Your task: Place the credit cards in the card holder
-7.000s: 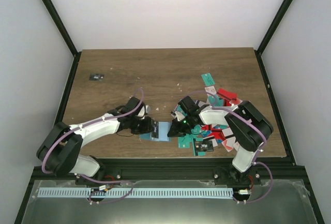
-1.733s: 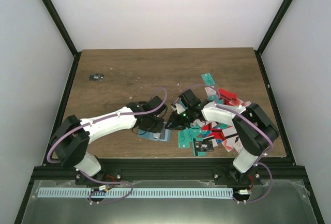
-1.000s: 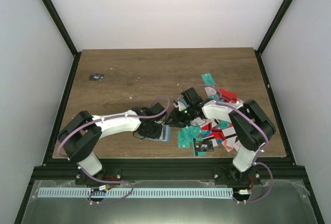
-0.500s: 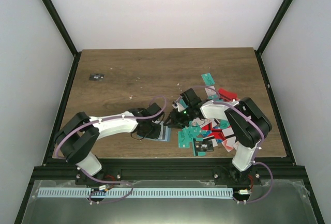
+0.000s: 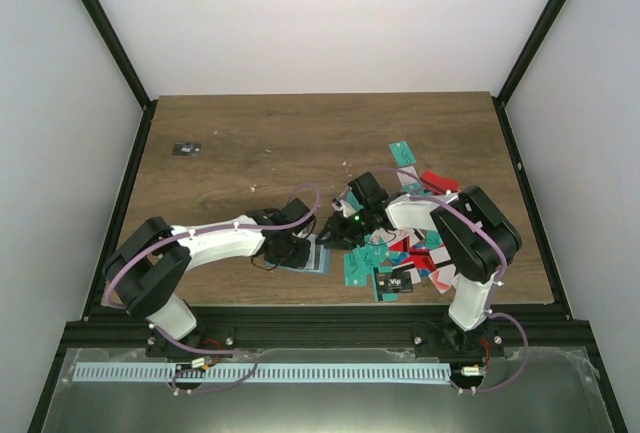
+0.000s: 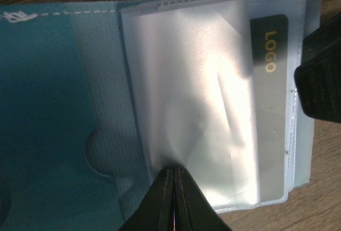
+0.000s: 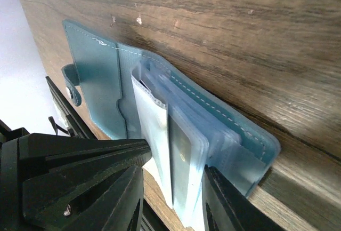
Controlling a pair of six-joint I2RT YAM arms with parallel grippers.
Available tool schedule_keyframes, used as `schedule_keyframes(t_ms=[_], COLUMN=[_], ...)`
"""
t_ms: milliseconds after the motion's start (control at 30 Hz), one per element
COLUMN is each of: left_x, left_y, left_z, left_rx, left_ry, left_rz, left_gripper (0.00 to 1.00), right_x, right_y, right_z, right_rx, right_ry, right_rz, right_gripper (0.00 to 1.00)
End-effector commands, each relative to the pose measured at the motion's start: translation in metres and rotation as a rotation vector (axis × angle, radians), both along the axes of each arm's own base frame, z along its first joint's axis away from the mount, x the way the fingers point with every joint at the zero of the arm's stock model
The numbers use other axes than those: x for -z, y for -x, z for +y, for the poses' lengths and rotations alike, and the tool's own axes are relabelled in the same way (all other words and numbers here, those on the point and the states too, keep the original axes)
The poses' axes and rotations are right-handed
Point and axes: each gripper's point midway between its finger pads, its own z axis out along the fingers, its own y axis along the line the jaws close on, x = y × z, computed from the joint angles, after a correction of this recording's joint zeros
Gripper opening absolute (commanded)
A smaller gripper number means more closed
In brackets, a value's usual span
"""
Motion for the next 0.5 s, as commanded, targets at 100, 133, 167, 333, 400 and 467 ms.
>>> schedule_keyframes(t_ms=[100,133,167,333,400,467], left_x=[0.017,0.017,0.017,0.015,0.014,0.012], left_y=[0.008,0.009,0.008,0.008,0.008,0.008], left_z=[0.012,0.012,0.012,0.011,0.010,0.008], left_rx=[0.003,0.003,0.002,0.002,0.004,0.004], left_ry=[-0.045,-0.044,-0.043,-0.035,-0.029,-0.017], left_rz=[0.034,0.034,0.033,0.031,0.029,0.029], left_gripper=[0.04,0.04,0.04,0.04,0.04,0.04], right_x=[-0.012,-0.012,-0.011,-0.015,-0.020,-0.024], right_y=[0.002,0.003,0.004,0.008,0.009,0.010], right_z=[0.011,0.011,0.012,0.015,0.016,0.017], right_rx=[-0.043,-0.046,-0.051,-0.066,-0.072,-0.075], right_ry=[-0.035,-0.033,-0.029,-0.015,-0.019,-0.021], right_rz=[-0.039,-0.039,-0.039,-0.051,-0.060,-0.067], right_gripper=[0.33,0.32,0.33,0.31,0.31,0.31])
